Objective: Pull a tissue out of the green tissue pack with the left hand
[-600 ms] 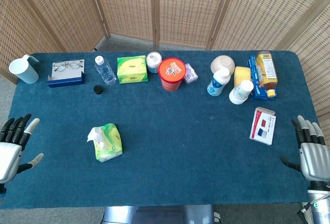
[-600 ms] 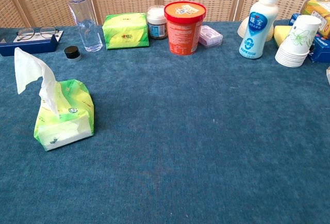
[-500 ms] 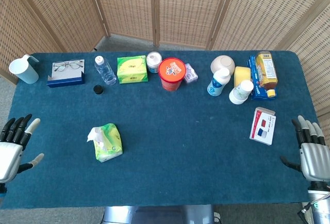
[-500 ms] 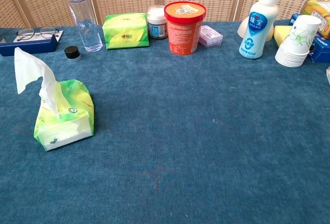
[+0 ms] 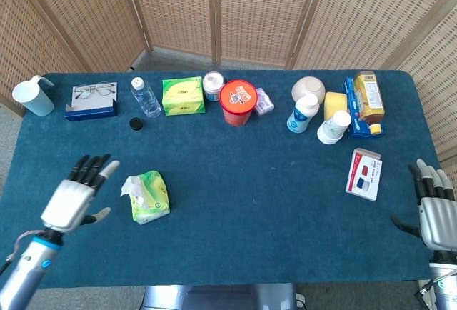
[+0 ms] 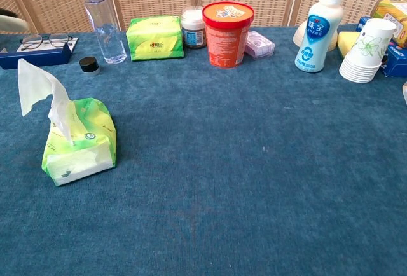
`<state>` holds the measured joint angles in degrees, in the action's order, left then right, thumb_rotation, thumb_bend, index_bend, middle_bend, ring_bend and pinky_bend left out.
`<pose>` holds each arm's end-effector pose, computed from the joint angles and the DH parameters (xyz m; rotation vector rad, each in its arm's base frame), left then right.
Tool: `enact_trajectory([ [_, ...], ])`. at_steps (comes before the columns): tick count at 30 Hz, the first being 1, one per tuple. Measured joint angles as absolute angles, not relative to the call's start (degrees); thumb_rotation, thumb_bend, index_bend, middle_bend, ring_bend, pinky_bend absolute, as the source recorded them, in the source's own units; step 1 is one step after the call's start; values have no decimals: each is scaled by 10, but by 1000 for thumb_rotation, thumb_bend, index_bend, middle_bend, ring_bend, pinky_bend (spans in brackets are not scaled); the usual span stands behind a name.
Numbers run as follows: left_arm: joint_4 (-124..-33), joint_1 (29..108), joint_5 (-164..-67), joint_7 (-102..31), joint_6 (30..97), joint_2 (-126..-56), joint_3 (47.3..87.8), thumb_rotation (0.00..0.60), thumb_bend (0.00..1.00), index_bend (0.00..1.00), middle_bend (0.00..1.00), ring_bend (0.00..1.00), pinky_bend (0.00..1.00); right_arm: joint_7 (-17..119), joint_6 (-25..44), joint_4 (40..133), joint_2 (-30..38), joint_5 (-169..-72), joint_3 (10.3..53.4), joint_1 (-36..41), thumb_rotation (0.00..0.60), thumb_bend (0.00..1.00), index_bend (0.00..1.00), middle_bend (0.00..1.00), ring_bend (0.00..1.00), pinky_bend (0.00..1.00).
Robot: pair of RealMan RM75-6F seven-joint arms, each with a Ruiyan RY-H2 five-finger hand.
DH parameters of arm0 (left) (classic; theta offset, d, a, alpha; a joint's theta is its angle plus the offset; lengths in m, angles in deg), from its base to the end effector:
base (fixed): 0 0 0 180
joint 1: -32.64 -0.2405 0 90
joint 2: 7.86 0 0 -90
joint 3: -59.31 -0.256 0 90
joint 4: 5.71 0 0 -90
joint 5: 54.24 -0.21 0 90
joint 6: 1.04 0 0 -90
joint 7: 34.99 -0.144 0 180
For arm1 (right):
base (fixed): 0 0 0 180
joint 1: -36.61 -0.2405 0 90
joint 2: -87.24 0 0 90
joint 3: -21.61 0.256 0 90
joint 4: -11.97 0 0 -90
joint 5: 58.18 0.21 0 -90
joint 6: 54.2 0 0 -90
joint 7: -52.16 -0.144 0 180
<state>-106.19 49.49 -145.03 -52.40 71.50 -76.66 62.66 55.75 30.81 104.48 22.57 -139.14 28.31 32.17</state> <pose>-0.2248 0.2265 0.0918 -1.7713 -0.7510 -0.9327 -0.3168 -0.1919 0.1700 1.2849 -0.8633 0.8660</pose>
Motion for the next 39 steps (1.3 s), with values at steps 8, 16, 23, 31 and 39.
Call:
enact_trajectory([
  [8, -1075, 547, -1384, -674, 670, -852, 658, 600, 128, 352, 309, 327, 595, 548, 301, 1043, 230, -1389, 284, 320, 600, 0, 0, 0, 0, 0],
  [16, -1060, 562, -1374, -751, 690, -895, 658, 600, 402, 806, 804, 761, 922, 539, 303, 1045, 233, -1395, 282, 321, 600, 0, 0, 0, 0, 0],
  [23, -1079, 554, -1397, -725, 717, -854, 652, 600, 406, 819, 842, 781, 933, 539, 302, 1045, 233, -1395, 281, 321, 600, 0, 0, 0, 0, 0],
  [31, -1127, 526, -1466, -619, 789, -757, 646, 600, 405, 819, 843, 780, 933, 556, 299, 1045, 226, -1395, 279, 319, 600, 0, 0, 0, 0, 0],
  [39, -1145, 483, -1603, -467, 887, -635, 608, 600, 397, 819, 843, 768, 933, 571, 296, 1044, 220, -1393, 277, 317, 600, 0, 0, 0, 0, 0],
])
